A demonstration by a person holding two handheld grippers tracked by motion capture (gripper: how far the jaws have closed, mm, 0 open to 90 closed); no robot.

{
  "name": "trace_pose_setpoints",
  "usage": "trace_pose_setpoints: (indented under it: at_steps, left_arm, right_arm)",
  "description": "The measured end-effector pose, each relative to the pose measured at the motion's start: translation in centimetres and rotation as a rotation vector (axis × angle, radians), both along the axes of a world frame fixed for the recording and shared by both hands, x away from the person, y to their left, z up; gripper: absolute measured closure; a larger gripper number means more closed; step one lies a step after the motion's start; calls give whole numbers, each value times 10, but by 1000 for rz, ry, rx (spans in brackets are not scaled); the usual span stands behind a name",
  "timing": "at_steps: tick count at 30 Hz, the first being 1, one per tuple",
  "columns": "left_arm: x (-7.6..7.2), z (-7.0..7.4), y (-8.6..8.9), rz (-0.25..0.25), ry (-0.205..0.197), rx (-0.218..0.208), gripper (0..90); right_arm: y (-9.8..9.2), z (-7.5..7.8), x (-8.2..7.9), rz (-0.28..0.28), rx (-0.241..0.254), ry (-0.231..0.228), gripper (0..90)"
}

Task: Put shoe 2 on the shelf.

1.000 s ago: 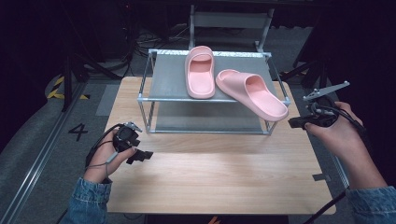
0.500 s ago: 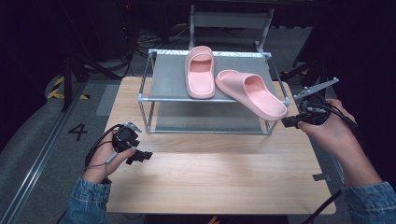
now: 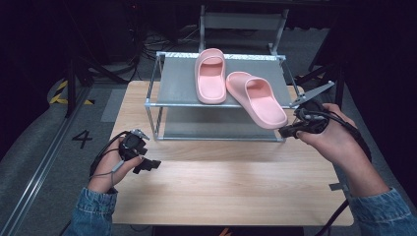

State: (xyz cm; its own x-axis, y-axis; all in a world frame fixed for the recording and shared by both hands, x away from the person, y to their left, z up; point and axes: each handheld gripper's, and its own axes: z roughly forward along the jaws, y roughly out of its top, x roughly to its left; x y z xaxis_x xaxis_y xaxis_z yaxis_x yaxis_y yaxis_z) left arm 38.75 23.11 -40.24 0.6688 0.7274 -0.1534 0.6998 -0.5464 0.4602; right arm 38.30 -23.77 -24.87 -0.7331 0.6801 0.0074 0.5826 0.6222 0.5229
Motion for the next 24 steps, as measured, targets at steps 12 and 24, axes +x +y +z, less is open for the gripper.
trace_pose_setpoints:
  at_steps: [12, 24]
  left_arm:
    - [0, 0, 1, 1, 2, -6, 236]
    - [0, 0, 4, 9, -1, -9, 236]
  right_arm:
    - [38, -5, 11, 78, 32, 24, 890]
    - [59, -8, 34, 108, 82, 36, 896]
